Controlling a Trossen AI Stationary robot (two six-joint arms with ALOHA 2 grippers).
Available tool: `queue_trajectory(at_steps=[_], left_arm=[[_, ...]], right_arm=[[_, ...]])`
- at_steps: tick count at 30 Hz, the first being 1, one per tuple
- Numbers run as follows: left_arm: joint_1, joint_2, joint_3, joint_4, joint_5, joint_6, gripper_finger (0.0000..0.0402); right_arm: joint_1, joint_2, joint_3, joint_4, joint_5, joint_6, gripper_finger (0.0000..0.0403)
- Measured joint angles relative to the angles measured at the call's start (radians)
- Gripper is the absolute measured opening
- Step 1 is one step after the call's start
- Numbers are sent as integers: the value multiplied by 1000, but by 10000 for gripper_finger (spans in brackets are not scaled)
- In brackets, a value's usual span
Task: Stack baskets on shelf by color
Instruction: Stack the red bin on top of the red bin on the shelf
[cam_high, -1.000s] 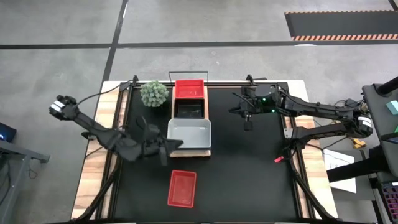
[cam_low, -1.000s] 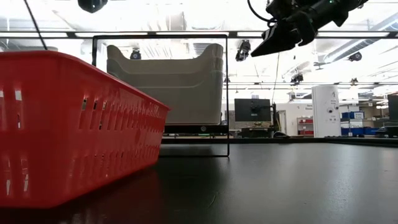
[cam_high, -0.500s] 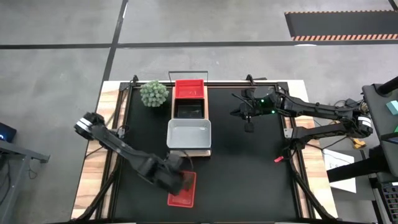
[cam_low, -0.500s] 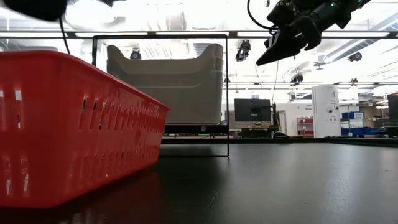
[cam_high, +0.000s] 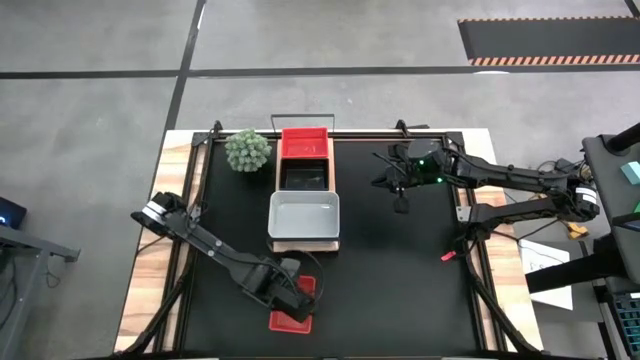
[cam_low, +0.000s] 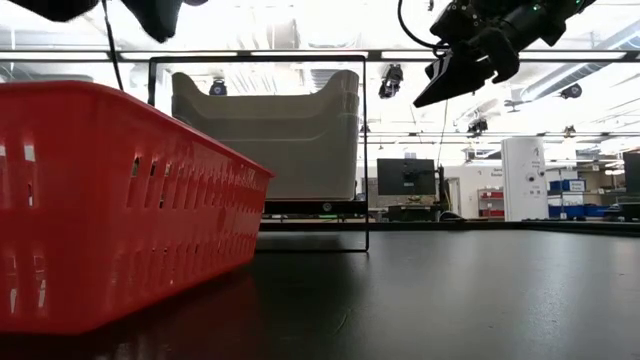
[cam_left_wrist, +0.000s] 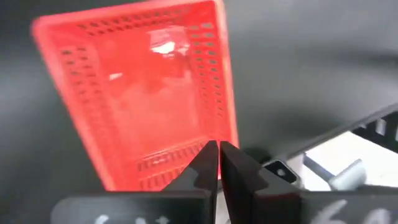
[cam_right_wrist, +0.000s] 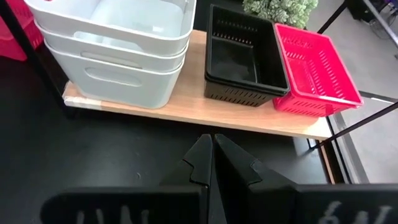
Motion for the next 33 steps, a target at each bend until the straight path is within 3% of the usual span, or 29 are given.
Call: queue_trajectory(at_steps=[8, 18, 22, 33], left_arm=[[4, 44, -21, 186, -59, 135, 11], [11, 65, -53, 215, -91, 188, 128], [12, 65, -86, 281, -114, 188, 158], [12, 65, -127, 285, -140, 187, 164]], right_arm=[[0, 0, 0, -18, 0, -15, 11], [0, 0, 0, -16, 1, -31, 11], [0, 0, 0, -16, 1, -44, 11], [0, 0, 2, -16, 0, -57, 11]])
